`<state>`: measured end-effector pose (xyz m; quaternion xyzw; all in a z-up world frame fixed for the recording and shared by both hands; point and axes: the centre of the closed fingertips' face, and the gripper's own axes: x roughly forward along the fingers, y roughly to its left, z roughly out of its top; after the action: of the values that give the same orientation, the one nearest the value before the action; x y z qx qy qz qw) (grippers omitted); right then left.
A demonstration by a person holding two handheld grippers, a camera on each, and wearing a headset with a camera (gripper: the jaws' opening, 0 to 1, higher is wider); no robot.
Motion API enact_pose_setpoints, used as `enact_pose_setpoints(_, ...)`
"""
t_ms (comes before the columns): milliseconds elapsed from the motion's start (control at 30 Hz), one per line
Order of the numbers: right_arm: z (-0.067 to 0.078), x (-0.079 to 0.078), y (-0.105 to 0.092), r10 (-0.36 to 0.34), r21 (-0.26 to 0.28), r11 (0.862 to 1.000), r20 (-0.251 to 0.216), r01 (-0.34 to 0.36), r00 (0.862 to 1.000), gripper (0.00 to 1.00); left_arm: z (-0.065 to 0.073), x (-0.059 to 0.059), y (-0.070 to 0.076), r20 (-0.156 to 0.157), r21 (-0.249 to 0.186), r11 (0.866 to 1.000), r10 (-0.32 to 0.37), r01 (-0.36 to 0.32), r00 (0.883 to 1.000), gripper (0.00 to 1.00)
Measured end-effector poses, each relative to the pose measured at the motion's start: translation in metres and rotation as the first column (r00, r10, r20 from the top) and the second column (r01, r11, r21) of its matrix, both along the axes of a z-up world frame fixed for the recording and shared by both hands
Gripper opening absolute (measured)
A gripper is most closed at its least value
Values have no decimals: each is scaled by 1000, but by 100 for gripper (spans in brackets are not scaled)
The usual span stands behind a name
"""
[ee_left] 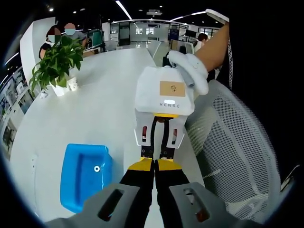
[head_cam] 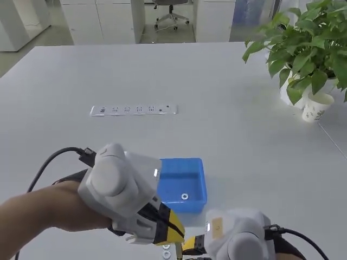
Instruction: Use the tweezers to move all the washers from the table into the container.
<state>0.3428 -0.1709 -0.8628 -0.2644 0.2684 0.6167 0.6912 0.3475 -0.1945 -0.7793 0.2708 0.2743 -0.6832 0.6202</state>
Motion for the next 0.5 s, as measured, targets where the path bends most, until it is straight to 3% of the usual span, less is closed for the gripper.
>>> enact_pose_setpoints(500,0,0,0,-11,8,1000,-9,11,1000,8,-2,0,-1,-2,10,1000,-7,7,1000,3)
